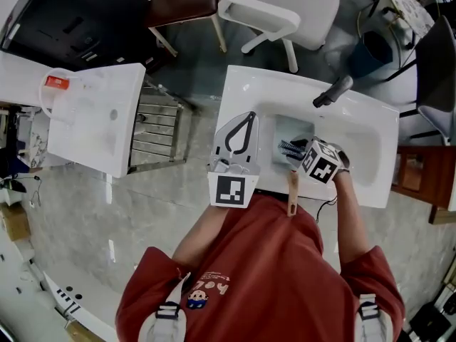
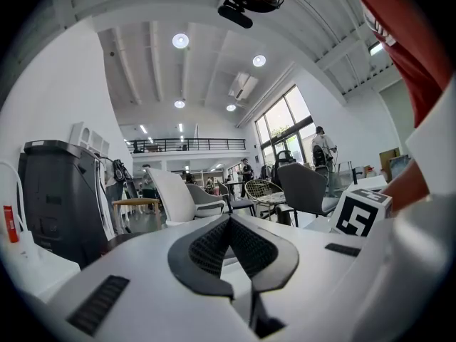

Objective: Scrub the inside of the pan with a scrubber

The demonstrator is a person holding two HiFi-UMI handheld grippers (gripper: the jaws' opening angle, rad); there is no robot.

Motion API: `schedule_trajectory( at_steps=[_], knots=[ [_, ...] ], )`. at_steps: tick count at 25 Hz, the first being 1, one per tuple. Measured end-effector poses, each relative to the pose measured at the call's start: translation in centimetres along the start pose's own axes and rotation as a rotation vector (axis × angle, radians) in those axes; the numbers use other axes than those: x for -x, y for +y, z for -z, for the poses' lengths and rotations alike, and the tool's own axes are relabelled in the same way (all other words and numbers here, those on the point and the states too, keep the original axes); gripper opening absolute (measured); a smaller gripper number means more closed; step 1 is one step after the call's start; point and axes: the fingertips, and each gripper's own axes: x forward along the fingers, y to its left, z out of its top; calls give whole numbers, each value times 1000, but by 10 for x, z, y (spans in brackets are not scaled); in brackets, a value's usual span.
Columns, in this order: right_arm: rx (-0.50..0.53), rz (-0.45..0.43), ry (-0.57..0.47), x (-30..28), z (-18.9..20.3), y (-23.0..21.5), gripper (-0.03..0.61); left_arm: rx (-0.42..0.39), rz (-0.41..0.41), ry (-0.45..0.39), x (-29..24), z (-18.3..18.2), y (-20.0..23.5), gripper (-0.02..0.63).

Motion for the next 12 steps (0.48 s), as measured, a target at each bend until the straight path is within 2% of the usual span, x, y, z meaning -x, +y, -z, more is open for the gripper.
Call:
schedule_trajectory(
  at_steps=[7, 12],
  knots=[
    [33, -196, 73, -21, 14, 14, 164, 10, 5, 11, 6, 7, -6, 11],
    [20, -353, 57, -27, 7, 20, 160, 10, 11, 24, 10, 12, -8, 11]
  ],
)
